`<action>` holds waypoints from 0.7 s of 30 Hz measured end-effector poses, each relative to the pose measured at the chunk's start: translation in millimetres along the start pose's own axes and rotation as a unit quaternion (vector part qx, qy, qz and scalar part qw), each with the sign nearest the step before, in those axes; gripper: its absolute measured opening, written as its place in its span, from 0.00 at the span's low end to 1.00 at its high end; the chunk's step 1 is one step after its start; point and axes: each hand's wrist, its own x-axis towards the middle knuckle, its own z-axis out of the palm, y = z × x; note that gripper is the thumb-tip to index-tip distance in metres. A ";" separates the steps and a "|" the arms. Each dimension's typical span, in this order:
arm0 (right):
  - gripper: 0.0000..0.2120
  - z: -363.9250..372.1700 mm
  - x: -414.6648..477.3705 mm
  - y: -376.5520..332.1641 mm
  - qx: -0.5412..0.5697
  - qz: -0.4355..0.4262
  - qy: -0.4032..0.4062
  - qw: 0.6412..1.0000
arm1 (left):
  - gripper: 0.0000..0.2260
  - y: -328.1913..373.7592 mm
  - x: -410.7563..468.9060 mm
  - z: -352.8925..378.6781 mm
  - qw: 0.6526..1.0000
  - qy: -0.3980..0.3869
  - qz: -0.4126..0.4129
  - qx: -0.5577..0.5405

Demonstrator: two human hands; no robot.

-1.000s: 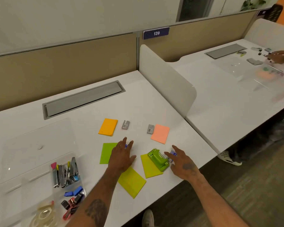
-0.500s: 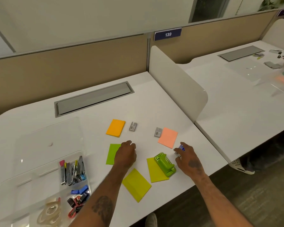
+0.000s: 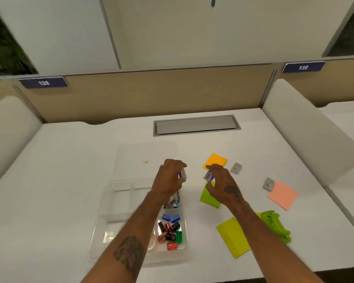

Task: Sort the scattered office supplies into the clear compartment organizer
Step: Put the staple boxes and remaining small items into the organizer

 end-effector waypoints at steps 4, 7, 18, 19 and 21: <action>0.30 46.8 8.8 -64.2 0.020 -0.042 -0.054 0.997 | 0.21 -59.0 -34.8 -41.6 0.999 -0.005 -0.032 -0.012; 0.32 76.7 8.8 -100.7 0.016 -0.051 -0.096 0.994 | 0.22 -94.9 -60.3 -59.7 0.998 -0.013 -0.054 -0.023; 0.39 120.9 2.6 -153.3 -0.085 -0.094 -0.176 0.976 | 0.33 -138.4 -100.5 -62.8 0.991 -0.065 -0.096 -0.062; 0.39 120.7 2.4 -153.9 -0.089 -0.093 -0.180 0.975 | 0.34 -138.5 -101.5 -61.6 0.991 -0.066 -0.099 -0.064; 0.40 121.5 0.9 -153.8 -0.095 -0.090 -0.190 0.973 | 0.34 -139.0 -102.9 -58.9 0.990 -0.069 -0.103 -0.066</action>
